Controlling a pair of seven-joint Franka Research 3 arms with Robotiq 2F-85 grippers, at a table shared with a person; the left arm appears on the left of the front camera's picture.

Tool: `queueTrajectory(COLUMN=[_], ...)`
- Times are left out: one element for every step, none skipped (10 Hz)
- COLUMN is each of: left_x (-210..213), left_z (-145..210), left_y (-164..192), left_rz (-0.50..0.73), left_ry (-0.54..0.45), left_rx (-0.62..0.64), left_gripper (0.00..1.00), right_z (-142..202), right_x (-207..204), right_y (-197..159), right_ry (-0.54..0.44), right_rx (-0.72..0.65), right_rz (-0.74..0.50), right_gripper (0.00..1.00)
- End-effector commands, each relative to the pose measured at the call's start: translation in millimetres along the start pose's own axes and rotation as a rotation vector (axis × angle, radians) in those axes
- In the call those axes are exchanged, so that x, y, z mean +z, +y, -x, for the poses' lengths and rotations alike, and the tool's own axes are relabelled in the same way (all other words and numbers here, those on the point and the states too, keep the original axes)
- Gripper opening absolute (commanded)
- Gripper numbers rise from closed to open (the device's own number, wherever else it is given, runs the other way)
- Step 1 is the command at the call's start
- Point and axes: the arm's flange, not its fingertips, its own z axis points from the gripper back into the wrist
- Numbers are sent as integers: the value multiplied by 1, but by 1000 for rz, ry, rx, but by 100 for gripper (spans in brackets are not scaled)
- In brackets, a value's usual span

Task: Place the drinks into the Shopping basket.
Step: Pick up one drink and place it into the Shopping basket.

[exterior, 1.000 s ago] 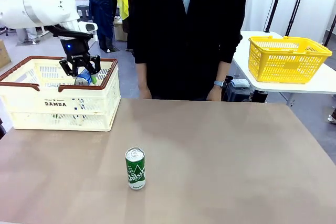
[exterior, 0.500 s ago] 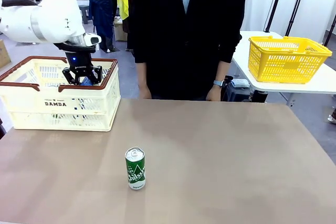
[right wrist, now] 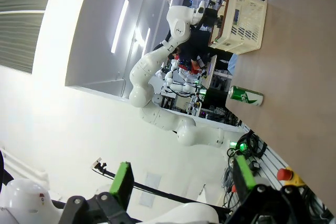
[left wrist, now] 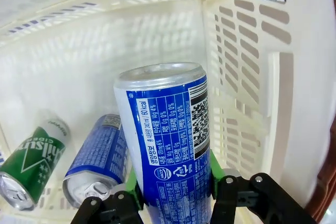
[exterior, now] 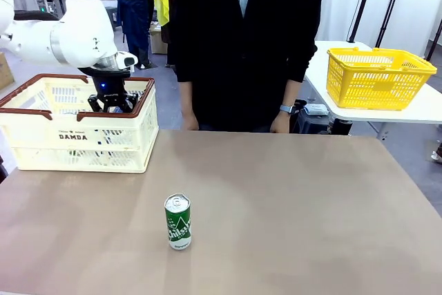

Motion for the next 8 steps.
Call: queueTrajectory(left_x=[-5, -7, -7, -7, -6, -4, -4, -4], left_z=[-6, -6, -6, -6, -6, -5, -5, -5], left_y=[3, 4, 3, 2, 2, 2, 2, 2], left_rz=[-33, -39, -26, -18, -19, -17, -15, -15], left_ry=[5, 12, 17, 19, 18, 14, 13, 13], left_rx=[2, 1, -4, -8, -8, -13, -17, -19], left_gripper=[0, 0, 6, 53, 100, 100, 100, 100], right_z=[0, 0, 0, 0, 0, 0, 0, 0], right_x=[0, 0, 0, 0, 0, 0, 0, 0], right_y=[4, 4, 4, 4, 4, 4, 4, 4], right_ry=[-5, -5, -5, -5, -5, -5, -5, -5], right_rx=[-15, -15, -15, -15, -15, -15, -15, -15], right_rz=[-5, -5, -5, -5, -5, -5, -5, -5], right_gripper=[100, 100, 100, 100, 100, 100, 100, 100])
